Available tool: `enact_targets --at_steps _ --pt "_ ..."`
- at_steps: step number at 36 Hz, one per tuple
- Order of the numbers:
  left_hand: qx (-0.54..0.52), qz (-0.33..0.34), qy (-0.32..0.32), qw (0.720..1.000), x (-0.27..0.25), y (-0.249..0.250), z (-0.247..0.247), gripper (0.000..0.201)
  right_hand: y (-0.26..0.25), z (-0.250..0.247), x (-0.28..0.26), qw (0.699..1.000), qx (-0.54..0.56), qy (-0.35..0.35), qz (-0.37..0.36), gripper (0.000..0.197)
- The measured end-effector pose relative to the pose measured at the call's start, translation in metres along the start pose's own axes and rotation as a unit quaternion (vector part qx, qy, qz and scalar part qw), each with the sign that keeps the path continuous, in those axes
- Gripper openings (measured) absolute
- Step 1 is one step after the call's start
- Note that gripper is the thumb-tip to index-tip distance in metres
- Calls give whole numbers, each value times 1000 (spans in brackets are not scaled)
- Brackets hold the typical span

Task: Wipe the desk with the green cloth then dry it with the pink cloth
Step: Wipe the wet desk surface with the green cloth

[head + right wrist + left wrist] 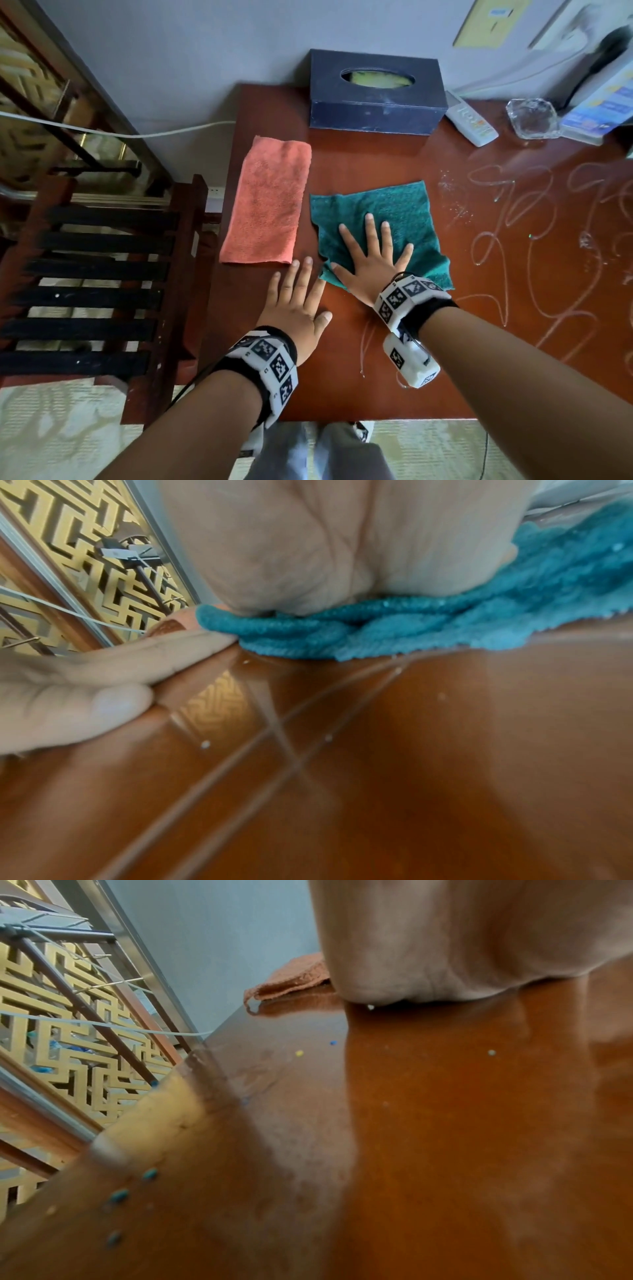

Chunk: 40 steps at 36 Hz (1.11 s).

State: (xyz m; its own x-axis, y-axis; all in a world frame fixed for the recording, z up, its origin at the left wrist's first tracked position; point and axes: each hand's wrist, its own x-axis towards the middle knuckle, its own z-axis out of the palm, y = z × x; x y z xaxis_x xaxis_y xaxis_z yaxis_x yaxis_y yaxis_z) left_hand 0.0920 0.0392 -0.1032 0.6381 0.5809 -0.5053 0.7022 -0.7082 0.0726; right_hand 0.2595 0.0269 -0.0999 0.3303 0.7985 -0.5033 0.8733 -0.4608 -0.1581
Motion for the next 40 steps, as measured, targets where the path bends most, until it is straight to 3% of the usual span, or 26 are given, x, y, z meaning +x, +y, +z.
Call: enact_targets --at_steps 6,13,19,23,33,36,40 --pt "-2 -4 3 1000 1 0 4 74 4 7 -17 1000 -8 -3 -23 66" --pt "7 -15 -1 1000 -4 3 -5 66 9 12 -31 999 -4 -31 -35 67" --pt "-42 -31 55 997 -23 -3 -4 64 9 -3 -34 999 41 -8 -20 83" --pt "-78 -41 74 993 -32 -6 12 73 11 -2 -31 999 44 -14 -7 89" --pt "-47 -57 70 995 -27 -5 23 71 8 -18 9 999 28 -32 -10 77" --pt "-68 -65 32 995 -28 -6 22 69 7 -25 19 999 24 -33 -16 76" --pt "-58 -65 28 996 -26 -7 25 72 6 -23 18 999 18 -26 -20 76"
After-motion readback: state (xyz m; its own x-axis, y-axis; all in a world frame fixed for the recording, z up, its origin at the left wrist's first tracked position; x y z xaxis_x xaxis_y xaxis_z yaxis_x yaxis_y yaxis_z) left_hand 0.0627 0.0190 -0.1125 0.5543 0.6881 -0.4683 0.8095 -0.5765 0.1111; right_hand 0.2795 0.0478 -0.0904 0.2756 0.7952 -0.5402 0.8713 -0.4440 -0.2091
